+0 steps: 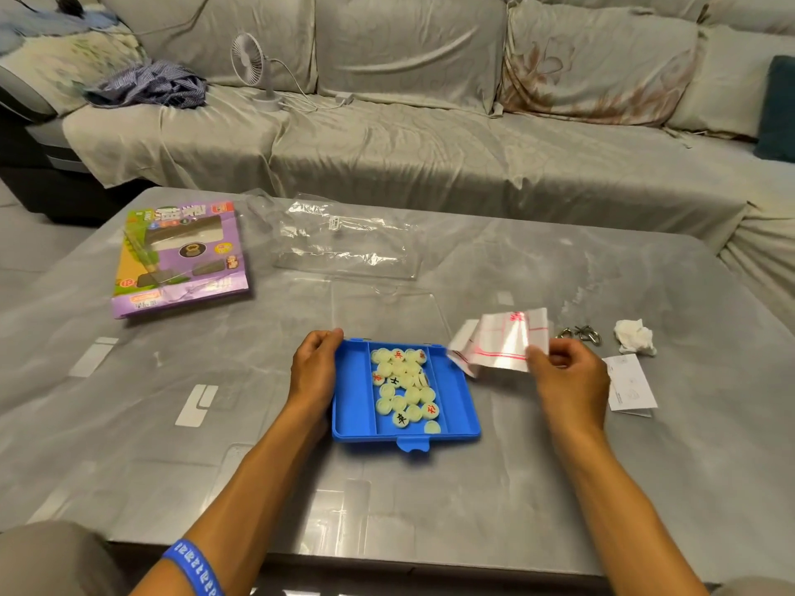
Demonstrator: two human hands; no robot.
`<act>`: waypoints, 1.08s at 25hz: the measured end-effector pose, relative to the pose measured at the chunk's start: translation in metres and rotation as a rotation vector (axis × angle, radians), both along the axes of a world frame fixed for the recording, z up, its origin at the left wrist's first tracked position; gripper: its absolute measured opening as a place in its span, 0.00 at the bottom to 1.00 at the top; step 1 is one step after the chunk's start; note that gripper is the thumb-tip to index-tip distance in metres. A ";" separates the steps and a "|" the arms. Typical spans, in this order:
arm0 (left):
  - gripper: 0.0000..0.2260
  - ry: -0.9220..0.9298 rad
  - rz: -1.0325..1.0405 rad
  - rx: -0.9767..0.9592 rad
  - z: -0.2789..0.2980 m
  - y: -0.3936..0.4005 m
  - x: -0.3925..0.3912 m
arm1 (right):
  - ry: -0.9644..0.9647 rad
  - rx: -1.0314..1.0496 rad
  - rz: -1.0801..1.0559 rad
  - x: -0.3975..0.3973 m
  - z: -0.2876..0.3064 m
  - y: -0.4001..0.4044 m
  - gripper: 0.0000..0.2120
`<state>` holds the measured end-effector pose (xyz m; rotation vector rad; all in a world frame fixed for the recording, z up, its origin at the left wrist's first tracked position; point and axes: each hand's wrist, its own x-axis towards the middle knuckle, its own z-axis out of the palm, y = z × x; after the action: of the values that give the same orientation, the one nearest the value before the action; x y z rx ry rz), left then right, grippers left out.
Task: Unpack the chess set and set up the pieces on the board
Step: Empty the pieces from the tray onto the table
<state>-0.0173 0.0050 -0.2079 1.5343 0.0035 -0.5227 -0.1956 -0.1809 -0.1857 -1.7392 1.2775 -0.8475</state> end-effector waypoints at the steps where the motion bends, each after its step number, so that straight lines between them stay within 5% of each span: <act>1: 0.10 0.000 -0.001 0.001 -0.001 0.000 -0.001 | 0.063 -0.005 -0.031 -0.010 -0.007 -0.010 0.03; 6: 0.10 0.002 -0.005 -0.011 0.001 -0.001 -0.002 | 0.104 -0.082 -0.142 -0.024 -0.027 -0.041 0.05; 9: 0.10 0.007 -0.005 0.000 -0.002 0.001 0.001 | 0.249 -0.063 -0.209 -0.027 -0.025 -0.051 0.18; 11: 0.10 0.028 -0.018 -0.025 -0.003 0.002 0.001 | 0.284 -0.258 -0.234 -0.027 -0.023 -0.038 0.19; 13: 0.09 0.059 -0.021 -0.092 -0.003 0.001 0.001 | 0.104 -0.416 -0.067 -0.014 -0.017 -0.004 0.15; 16: 0.08 0.090 -0.016 -0.147 -0.002 0.002 -0.001 | 0.019 -0.388 0.437 0.020 -0.016 0.056 0.13; 19: 0.08 0.024 0.007 -0.021 -0.005 0.004 0.000 | 0.182 -0.563 0.536 0.050 -0.027 0.086 0.14; 24: 0.09 -0.356 0.000 0.334 -0.012 0.007 0.011 | 0.599 -0.798 0.509 0.074 -0.042 0.096 0.15; 27: 0.10 -0.477 -0.035 0.456 -0.016 0.008 0.015 | 0.602 -0.797 0.502 0.076 -0.043 0.094 0.16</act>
<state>-0.0023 0.0130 -0.2243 2.0791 -0.2896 -0.1740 -0.1194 -0.0872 -0.2284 -2.9563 0.7848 -0.5709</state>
